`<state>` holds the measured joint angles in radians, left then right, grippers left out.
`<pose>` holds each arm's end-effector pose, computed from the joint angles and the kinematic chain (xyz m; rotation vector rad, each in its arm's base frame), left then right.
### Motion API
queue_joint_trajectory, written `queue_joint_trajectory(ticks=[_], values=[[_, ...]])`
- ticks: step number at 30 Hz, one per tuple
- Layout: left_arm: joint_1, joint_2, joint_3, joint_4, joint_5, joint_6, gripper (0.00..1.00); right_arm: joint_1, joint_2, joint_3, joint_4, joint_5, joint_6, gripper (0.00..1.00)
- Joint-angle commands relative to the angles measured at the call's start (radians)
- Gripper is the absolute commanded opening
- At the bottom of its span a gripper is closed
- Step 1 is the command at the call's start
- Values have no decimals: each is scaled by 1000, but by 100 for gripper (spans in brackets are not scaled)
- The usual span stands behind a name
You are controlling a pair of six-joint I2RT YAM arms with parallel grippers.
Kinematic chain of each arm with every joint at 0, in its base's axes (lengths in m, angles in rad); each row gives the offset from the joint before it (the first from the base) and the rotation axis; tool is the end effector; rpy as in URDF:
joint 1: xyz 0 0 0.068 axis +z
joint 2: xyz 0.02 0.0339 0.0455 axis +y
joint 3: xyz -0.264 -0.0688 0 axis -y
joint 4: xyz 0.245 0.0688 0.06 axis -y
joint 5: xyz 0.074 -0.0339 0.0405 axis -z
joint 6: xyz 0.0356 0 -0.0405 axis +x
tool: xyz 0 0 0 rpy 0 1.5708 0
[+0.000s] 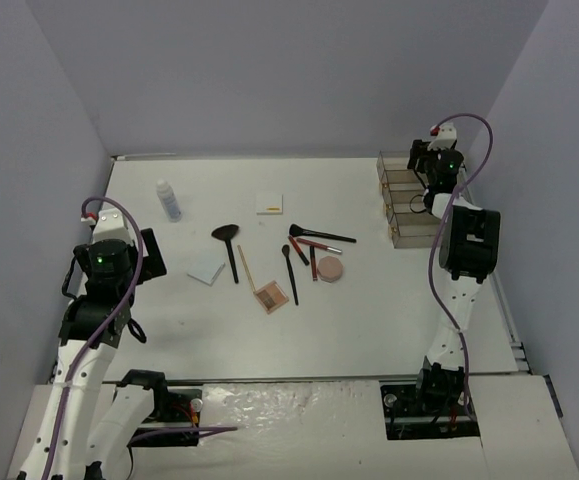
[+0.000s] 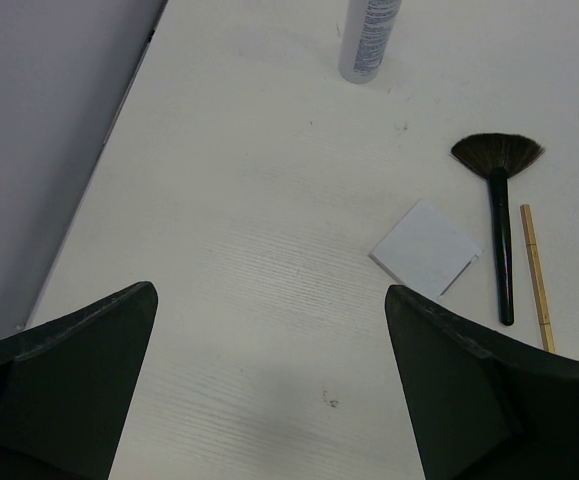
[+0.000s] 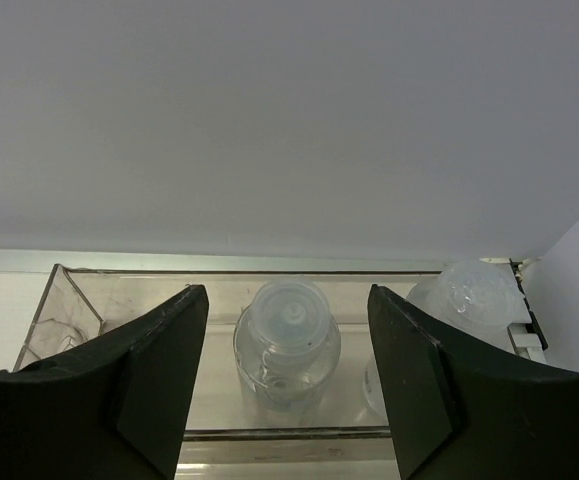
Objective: Organize the makeup
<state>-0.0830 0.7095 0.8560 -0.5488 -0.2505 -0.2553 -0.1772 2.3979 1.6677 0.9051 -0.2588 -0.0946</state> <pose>0.1534 -0.0039 0.3381 -0.3301 1.9319 0.0250 0.5367 -0.0869 0.1924 -0.1575 1.3931 -0.0452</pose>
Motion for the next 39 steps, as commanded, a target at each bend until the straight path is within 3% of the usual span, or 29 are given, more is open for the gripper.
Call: queue_joint_trajectory(ticks=[1, 7, 12, 16, 20, 31, 39], values=[[8, -11, 19, 52, 12, 6, 97, -5, -224, -26, 62, -19, 63, 71], [7, -19, 15, 55, 57, -41, 97, 8, -542, -238, -42, -51, 290, 85], [8, -5, -7, 118, 90, -55, 97, 65, -857, -506, -130, -41, 335, 99], [9, 48, -6, 187, 69, -59, 97, 135, -1049, -636, -274, 17, 335, 100], [10, 155, -18, 353, 37, -89, 97, 182, -1289, -816, -279, 17, 401, 100], [14, 653, 51, 811, -57, 29, 97, 397, -1412, -873, -379, 72, 249, 100], [57, 962, 222, 877, 16, 91, 97, 420, -1431, -878, -367, 9, 224, 100]])
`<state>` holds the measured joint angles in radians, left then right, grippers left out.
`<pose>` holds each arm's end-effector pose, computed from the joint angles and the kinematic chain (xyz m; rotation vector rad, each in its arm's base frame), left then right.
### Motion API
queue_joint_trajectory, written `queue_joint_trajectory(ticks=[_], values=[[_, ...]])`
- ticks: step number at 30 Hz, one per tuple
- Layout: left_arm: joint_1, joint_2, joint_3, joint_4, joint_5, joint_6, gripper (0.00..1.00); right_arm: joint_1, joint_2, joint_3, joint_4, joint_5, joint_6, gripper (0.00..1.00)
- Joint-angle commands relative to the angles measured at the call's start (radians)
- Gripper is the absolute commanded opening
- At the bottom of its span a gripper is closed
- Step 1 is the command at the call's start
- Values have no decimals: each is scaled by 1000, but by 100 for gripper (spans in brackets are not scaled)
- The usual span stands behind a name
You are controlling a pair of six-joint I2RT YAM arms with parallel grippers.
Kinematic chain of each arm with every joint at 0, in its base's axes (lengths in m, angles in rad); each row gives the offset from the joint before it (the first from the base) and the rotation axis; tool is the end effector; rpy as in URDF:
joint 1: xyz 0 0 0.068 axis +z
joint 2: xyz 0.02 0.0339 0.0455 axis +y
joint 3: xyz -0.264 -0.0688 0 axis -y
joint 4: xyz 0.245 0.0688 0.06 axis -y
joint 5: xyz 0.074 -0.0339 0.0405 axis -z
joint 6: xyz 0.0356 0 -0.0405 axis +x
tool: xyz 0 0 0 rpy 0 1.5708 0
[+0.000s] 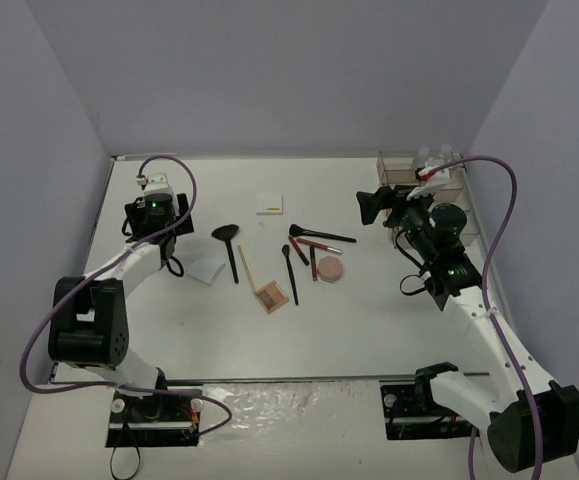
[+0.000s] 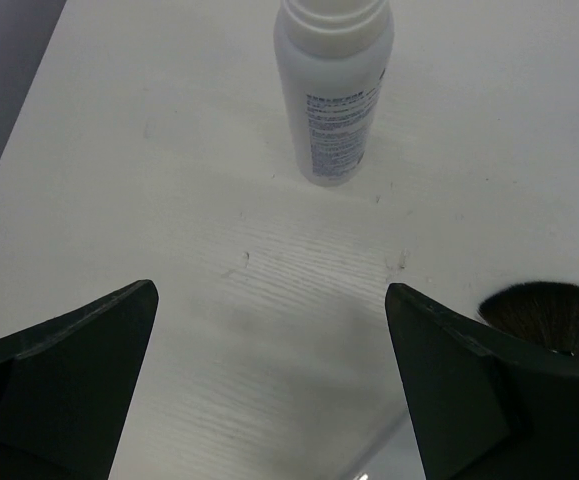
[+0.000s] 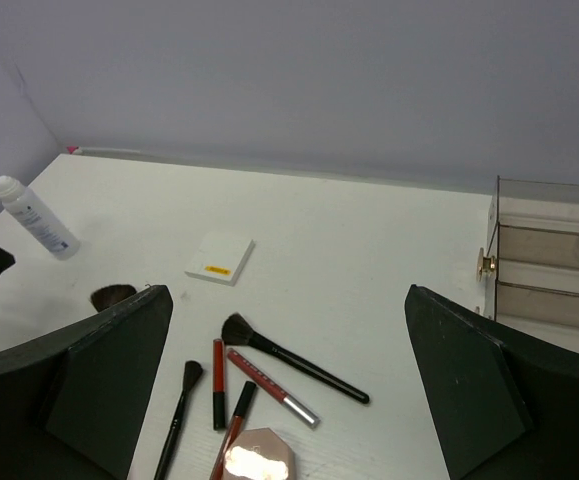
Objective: Organize the makeup
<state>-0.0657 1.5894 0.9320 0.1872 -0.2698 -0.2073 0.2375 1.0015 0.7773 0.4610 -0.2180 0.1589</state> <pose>0.3519 -0.0136 0.2262 -0.3103 2.0003 0.1028 0.2272 0.0629 0.3654 -0.2392 1.3343 0.4798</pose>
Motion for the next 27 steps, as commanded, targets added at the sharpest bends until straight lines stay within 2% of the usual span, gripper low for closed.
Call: queue_joint_trajectory(ticks=[1, 8, 13, 25, 27], values=[[45, 104, 166, 140, 46, 44, 97, 5, -40, 12, 79, -32, -32, 100], [61, 215, 252, 164, 96, 57, 96, 5, -66, 0, 109, -41, -39, 100], [61, 260, 266, 194, 135, 69, 91, 5, -72, -2, 117, -52, -42, 100], [78, 291, 238, 280, 183, 80, 69, 5, -70, -17, 132, -67, -42, 100], [89, 294, 227, 299, 192, 74, 63, 5, -73, -18, 133, -68, -43, 100]])
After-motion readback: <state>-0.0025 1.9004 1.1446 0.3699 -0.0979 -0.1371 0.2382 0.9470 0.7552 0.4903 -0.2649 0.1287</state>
